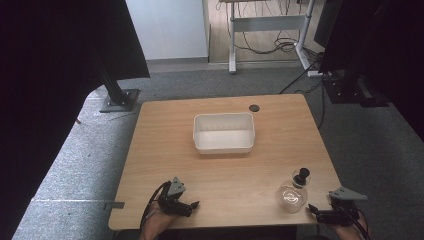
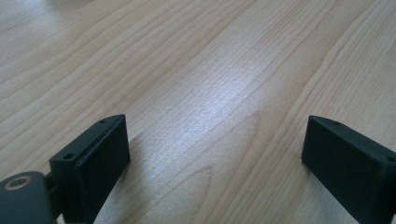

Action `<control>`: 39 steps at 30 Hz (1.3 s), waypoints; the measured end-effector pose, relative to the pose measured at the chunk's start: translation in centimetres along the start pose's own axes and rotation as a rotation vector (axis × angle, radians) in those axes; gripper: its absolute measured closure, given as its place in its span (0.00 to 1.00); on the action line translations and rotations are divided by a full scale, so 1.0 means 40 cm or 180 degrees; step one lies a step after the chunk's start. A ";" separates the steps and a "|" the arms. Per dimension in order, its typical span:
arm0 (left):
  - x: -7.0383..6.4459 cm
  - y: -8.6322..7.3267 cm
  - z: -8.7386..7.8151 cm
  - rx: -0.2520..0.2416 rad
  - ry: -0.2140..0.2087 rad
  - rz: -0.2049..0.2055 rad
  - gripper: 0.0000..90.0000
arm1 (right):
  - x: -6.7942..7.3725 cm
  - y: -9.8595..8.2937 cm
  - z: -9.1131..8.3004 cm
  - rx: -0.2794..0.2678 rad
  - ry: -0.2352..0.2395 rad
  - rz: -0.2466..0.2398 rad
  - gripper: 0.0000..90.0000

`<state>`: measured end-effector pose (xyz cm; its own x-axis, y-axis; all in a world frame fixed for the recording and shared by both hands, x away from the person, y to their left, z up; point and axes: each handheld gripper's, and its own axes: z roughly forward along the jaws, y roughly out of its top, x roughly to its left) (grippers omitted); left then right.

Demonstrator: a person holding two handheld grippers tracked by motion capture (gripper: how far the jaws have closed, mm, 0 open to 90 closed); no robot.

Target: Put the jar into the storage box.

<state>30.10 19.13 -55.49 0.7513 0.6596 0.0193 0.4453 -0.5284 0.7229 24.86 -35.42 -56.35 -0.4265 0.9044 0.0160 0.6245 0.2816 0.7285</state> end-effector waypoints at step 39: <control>0.004 0.001 0.003 0.0037 0.0150 -0.0148 0.03 | 0.017 0.034 -0.041 0.0153 0.0275 -0.0131 0.06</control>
<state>30.30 19.17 -55.55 0.7062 0.7078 0.0187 0.4849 -0.5027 0.7157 24.34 -34.95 -54.22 -0.5059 0.8613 0.0474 0.6352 0.3348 0.6960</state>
